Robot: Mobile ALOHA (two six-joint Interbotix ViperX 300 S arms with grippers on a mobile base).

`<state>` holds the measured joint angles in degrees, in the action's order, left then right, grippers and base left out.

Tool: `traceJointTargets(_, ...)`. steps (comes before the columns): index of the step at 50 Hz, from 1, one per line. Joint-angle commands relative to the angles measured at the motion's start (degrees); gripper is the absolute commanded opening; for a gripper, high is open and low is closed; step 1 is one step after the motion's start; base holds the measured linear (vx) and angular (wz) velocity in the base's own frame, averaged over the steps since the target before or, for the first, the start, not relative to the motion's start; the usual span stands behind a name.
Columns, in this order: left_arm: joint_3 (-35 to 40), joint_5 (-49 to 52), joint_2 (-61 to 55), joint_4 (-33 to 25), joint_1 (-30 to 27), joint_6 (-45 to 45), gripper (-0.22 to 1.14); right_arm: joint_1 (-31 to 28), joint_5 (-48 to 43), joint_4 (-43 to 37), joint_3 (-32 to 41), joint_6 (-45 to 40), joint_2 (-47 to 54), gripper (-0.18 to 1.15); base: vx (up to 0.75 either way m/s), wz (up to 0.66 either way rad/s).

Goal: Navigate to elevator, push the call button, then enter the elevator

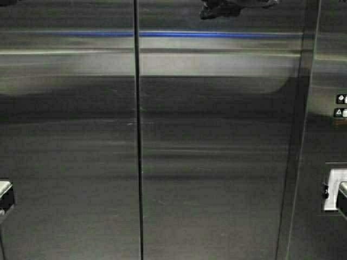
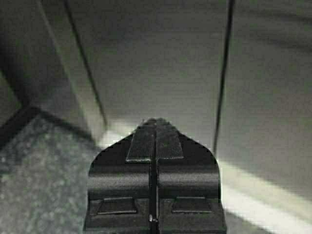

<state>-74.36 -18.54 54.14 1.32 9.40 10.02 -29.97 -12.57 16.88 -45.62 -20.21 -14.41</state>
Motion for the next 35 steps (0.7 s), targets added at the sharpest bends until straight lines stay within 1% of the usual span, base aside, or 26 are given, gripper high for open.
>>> traceJointTargets(1,0.53,-0.26,-0.26,0.00,0.00,0.00,0.03,-0.18,-0.18,0.09,1.14,0.09,-0.79,0.06,0.00,0.00)
traceJointTargets(35,0.53,-0.26,-0.26,0.00,0.00,0.00,0.03,-0.09,-0.18,0.00,1.14,0.09,-0.70,0.06,0.00,0.00)
